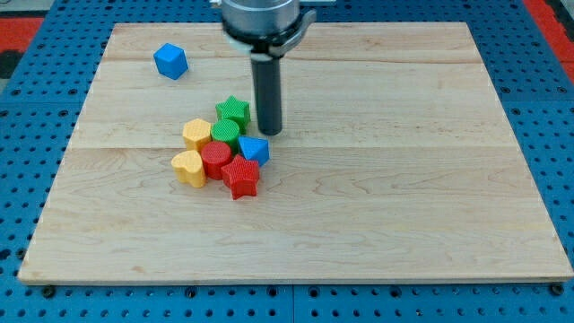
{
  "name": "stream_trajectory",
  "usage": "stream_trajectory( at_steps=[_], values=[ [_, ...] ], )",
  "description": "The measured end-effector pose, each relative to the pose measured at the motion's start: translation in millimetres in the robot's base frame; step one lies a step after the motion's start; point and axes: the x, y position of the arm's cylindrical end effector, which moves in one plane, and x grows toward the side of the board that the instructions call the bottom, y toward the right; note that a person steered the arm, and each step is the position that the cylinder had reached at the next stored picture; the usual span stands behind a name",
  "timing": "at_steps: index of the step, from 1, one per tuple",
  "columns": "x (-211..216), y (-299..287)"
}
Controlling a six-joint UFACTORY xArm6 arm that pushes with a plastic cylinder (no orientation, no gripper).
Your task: Push the blue cube above the yellow hexagon
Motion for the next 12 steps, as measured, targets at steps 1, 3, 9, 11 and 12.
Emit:
stream_trajectory(
  at_steps=[1,3,9,11,12],
  values=[
    [-78,-2],
    [-197,-176],
    [-64,-136],
    [3,-123],
    [7,-126]
  ],
)
